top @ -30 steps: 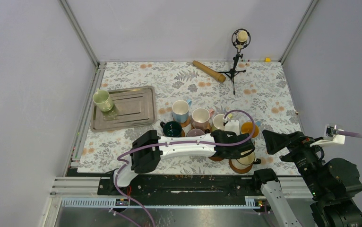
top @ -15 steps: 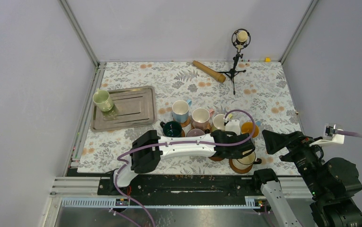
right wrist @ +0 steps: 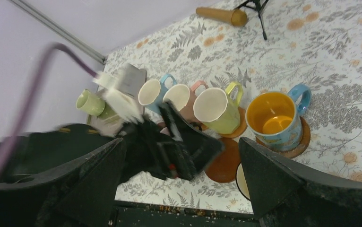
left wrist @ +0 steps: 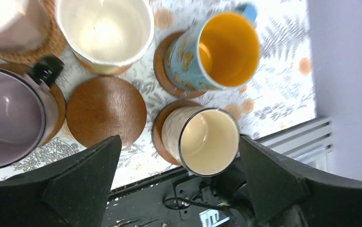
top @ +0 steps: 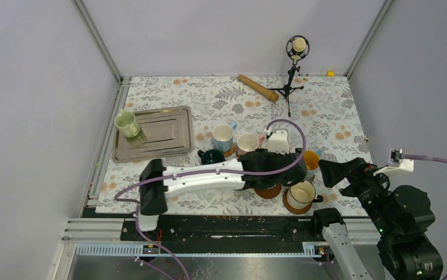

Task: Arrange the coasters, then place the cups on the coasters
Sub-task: Place the cup on the coaster, then pick up the cup from the tray.

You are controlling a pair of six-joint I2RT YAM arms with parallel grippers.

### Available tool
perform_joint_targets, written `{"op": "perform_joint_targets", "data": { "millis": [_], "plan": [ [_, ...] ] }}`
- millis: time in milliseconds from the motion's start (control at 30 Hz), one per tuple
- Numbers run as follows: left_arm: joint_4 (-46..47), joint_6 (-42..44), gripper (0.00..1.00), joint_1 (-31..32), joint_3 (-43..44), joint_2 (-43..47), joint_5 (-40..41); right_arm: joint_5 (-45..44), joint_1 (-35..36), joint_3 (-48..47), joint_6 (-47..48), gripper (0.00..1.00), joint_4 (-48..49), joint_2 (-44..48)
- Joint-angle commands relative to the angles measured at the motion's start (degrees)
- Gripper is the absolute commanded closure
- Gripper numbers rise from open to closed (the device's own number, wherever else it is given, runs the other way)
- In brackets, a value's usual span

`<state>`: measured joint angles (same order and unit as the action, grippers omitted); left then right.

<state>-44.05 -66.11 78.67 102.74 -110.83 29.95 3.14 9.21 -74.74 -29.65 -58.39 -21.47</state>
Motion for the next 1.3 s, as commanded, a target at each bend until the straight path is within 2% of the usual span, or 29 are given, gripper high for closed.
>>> {"op": "perform_joint_targets", "data": {
  "millis": [0, 100, 233, 400, 600, 700, 900, 1033, 1267],
  "plan": [
    [-1.1, 4.5, 0.01, -1.1, -0.2, 7.9, 11.0, 3.4, 0.3, 2.9, 0.0, 0.03, 2.0, 0.0],
    [-3.1, 4.9, 0.01, -5.7, -1.8, 12.1, 12.5, 5.2, 0.3, 5.4, -0.5, 0.03, 2.8, 0.3],
    [-7.2, 7.6, 0.01, -17.4, -2.8, 17.6, 4.6, 5.1, 0.3, 7.3, 0.0, 0.02, 3.3, 1.1],
    [-12.9, 13.3, 0.01, -36.9, -5.6, 21.7, -5.2, 5.3, 0.3, 8.6, 0.7, 0.02, 4.0, 1.4],
    [-10.9, 18.3, 0.01, -60.6, -13.7, 25.6, -13.2, 5.9, 0.3, 10.7, 1.7, 0.01, 5.1, 1.4],
    [-9.0, 19.6, 0.1, -70.4, -17.1, 25.8, -16.4, 6.1, 0.3, 11.4, 2.1, 0.01, 5.6, 1.3],
    [-3.3, 16.3, 0.28, -87.4, -24.3, 24.6, -21.2, 6.9, 0.3, 12.7, 2.3, 0.01, 7.1, 1.2],
    [1.1, 15.4, 0.33, -94.7, -27.0, 21.8, -24.2, 6.7, 0.3, 12.8, 2.9, 0.01, 7.2, 0.9],
    [3.1, 15.3, 0.37, -100.4, -25.6, 16.8, -23.2, 6.8, 0.3, 13.1, 3.9, 0.01, 7.4, -0.2]
  ]
}}
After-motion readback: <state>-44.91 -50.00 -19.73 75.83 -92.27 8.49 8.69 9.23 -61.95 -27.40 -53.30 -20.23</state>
